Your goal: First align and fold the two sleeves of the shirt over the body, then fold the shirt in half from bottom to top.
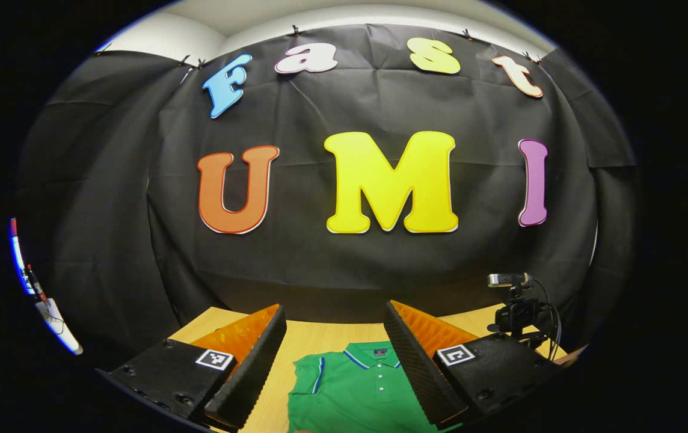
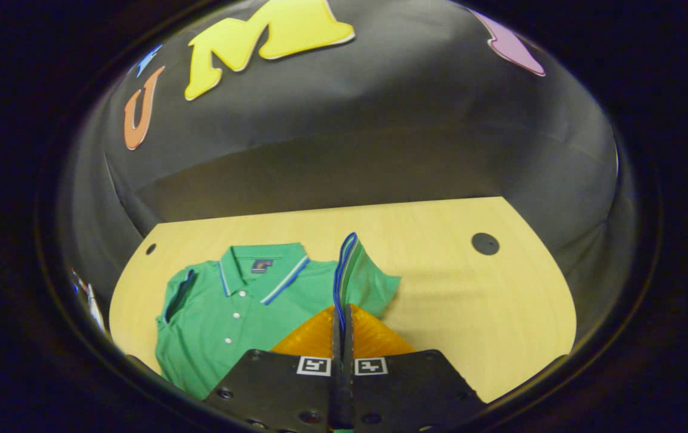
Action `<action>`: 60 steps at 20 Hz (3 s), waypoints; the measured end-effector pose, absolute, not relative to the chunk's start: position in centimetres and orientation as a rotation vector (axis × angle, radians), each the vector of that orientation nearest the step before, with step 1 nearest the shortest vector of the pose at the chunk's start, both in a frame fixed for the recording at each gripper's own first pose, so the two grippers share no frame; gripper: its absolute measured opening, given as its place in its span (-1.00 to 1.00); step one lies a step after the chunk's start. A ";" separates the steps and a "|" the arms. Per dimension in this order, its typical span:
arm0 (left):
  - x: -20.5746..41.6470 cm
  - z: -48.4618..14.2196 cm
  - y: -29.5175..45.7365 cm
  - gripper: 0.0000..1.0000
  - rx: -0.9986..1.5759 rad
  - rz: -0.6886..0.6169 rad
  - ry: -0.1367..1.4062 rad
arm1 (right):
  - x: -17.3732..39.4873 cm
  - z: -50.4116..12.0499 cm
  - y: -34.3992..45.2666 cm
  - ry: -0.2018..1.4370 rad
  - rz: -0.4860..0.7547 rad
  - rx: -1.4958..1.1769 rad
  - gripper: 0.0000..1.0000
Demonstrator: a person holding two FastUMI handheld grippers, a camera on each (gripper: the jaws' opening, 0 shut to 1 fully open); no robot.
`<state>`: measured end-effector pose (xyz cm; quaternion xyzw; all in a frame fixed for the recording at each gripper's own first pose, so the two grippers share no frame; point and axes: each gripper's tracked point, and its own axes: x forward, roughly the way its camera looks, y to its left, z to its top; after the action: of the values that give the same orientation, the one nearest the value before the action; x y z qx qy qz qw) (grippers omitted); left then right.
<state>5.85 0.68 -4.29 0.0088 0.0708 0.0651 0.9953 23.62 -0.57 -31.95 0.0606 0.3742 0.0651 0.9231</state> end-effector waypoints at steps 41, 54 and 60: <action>16.6 -38.4 7.0 0.84 0.098 0.014 0.669 | 7.3 -21.5 -4.1 0.668 0.010 0.004 0.92; 17.2 -35.0 6.9 -0.89 0.035 0.024 0.634 | 7.1 -21.7 -3.9 0.678 0.002 0.048 0.84; 17.6 -32.1 2.5 -0.89 0.050 -0.045 0.606 | 6.7 -20.5 -4.8 0.641 -0.008 0.069 0.92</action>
<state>17.63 2.48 -32.13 0.0244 0.2982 -0.0221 0.9539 6.71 -4.76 -20.48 0.0341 0.3151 -0.0040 0.9484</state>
